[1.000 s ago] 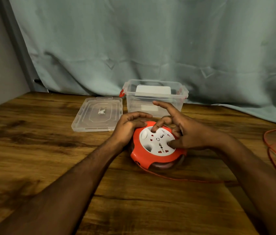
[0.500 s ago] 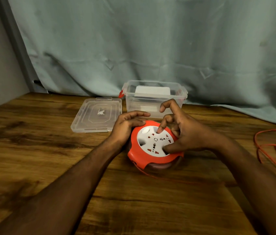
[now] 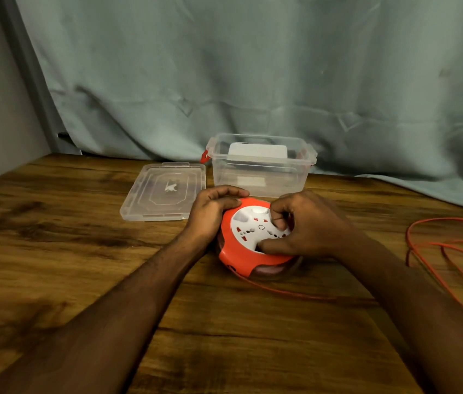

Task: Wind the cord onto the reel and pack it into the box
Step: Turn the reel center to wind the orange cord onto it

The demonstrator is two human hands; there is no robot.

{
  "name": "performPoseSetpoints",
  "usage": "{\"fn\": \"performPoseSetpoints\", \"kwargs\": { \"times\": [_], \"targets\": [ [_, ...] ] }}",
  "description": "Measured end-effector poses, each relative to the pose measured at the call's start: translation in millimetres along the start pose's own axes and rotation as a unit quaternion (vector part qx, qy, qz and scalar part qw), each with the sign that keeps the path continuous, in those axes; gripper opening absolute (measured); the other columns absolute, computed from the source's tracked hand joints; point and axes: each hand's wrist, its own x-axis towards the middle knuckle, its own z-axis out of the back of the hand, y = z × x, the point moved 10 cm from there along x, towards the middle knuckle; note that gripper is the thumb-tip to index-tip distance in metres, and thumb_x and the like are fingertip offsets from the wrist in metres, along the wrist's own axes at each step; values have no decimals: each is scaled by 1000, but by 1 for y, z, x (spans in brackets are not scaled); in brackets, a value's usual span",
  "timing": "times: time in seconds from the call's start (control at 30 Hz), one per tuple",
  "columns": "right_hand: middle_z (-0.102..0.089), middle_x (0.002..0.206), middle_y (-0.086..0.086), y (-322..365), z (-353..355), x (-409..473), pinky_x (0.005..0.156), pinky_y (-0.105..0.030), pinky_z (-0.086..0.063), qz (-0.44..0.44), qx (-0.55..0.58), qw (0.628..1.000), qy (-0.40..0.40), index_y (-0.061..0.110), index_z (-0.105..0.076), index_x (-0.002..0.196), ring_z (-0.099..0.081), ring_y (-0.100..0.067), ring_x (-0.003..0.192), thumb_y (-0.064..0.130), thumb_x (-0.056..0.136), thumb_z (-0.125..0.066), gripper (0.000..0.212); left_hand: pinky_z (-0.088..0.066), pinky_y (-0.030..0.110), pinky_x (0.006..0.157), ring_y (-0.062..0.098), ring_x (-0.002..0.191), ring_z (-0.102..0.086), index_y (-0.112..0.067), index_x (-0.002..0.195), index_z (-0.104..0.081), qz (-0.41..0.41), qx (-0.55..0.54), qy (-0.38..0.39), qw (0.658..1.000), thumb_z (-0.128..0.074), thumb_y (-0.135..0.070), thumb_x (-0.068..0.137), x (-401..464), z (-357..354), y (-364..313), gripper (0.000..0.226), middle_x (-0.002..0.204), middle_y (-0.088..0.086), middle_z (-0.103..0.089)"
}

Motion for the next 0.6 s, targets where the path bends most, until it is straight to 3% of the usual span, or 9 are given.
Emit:
{"fn": "performPoseSetpoints", "kwargs": {
  "times": [0.2, 0.37, 0.5, 0.6],
  "targets": [
    [-46, 60, 11, 0, -4, 4, 65, -29, -32, -47, -8, 999, -18, 22, -44, 57, -48, -9, 69, 71, 65, -78, 59, -55, 44, 87, 32, 91, -67, 4, 100, -73, -3, 5, -7, 1000, -54, 10, 87, -2, -1, -3, 24, 101, 21, -72],
    [-36, 64, 11, 5, -8, 5, 71, -30, -31, -63, -50, 996, -30, 29, -30, 59, -48, -14, 79, 81, 70, -67, 64, -56, 40, 84, 30, 89, -69, 1, 98, -74, -5, 8, -1, 1000, -53, 10, 87, -3, -3, -4, 25, 100, 19, -73],
    [-37, 58, 11, 8, -5, 4, 70, -30, -35, -50, -31, 997, -53, 26, -37, 54, -46, -10, 67, 75, 73, -71, 62, -58, 37, 77, 28, 85, -71, -3, 94, -75, -2, 9, 10, 1000, -53, 9, 87, -4, -6, -3, 26, 95, 16, -75],
    [-52, 56, 9, 6, -4, 4, 60, -27, -39, -21, 12, 998, -51, 22, -56, 62, -49, -4, 57, 64, 76, -75, 49, -58, 34, 73, 30, 85, -69, 2, 100, -73, -3, 12, 2, 1000, -53, 9, 88, -4, -3, -5, 24, 99, 20, -73]
  ]
}}
